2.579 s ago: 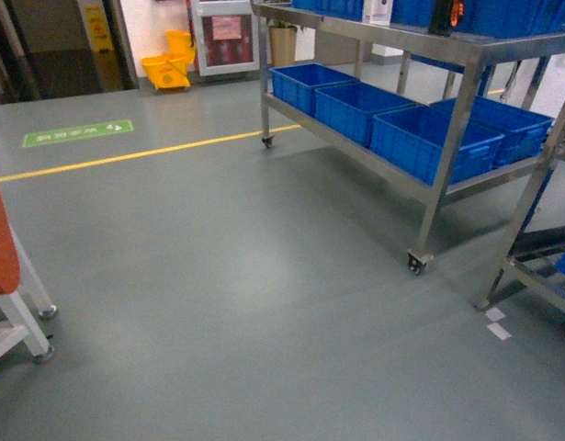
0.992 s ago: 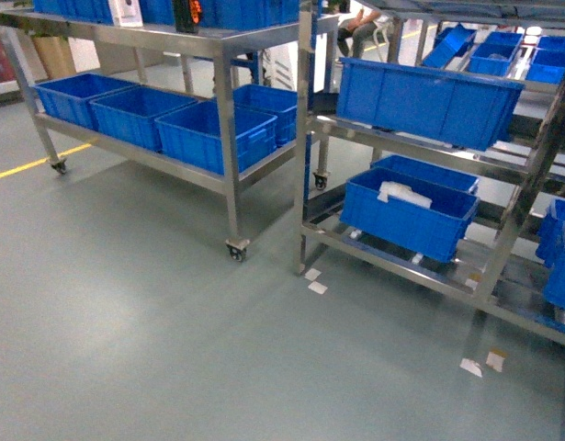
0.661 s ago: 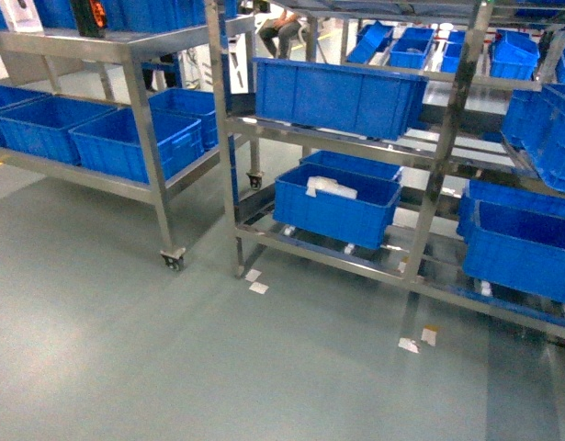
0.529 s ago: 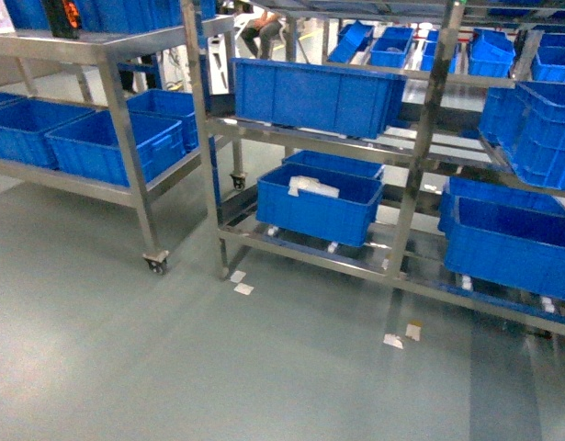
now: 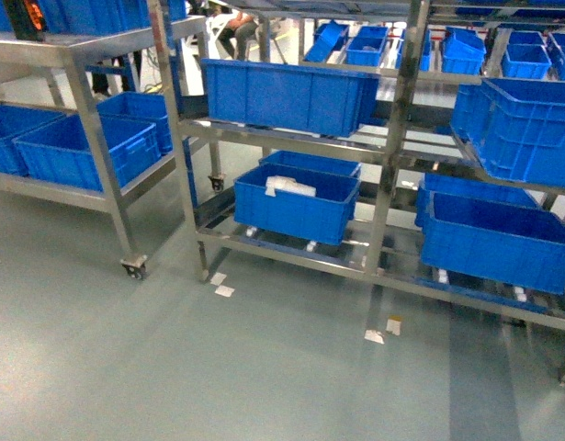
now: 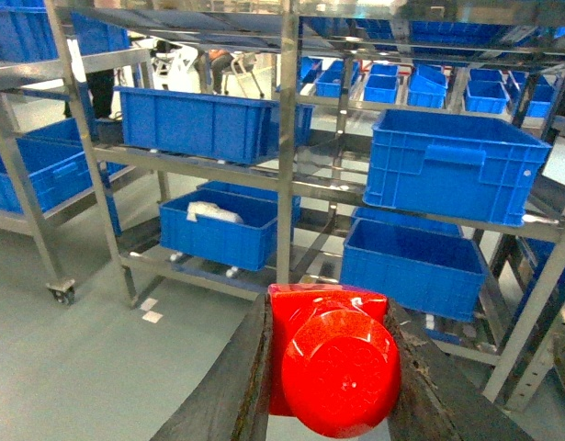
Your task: Pick red block from blue box to shelf
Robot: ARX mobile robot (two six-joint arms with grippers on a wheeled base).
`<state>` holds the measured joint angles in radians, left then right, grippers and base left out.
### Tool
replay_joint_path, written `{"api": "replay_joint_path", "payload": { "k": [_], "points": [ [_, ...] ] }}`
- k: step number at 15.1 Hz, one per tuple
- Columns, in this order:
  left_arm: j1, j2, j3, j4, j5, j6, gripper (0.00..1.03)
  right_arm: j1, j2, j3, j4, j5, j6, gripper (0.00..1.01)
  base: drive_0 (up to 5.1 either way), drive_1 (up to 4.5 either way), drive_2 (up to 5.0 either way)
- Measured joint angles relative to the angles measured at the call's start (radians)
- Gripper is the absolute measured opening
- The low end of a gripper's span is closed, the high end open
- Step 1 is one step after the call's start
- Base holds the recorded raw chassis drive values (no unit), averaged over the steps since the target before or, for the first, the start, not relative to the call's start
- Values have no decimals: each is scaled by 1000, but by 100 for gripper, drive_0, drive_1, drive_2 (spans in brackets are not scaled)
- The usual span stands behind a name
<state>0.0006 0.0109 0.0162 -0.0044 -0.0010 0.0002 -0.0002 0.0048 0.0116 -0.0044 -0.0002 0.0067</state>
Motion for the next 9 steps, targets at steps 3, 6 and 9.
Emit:
{"api": "replay_joint_path", "payload": {
  "k": [3,6,9],
  "points": [
    [0,0,0,0,0,0,98,0,0,0,0,0,0,25,-153,-153,-153],
    [0,0,0,0,0,0,98,0,0,0,0,0,0,25,-161,-161,-161],
    [0,0,0,0,0,0,98,0,0,0,0,0,0,25,-151,-151,-151]
  ]
}}
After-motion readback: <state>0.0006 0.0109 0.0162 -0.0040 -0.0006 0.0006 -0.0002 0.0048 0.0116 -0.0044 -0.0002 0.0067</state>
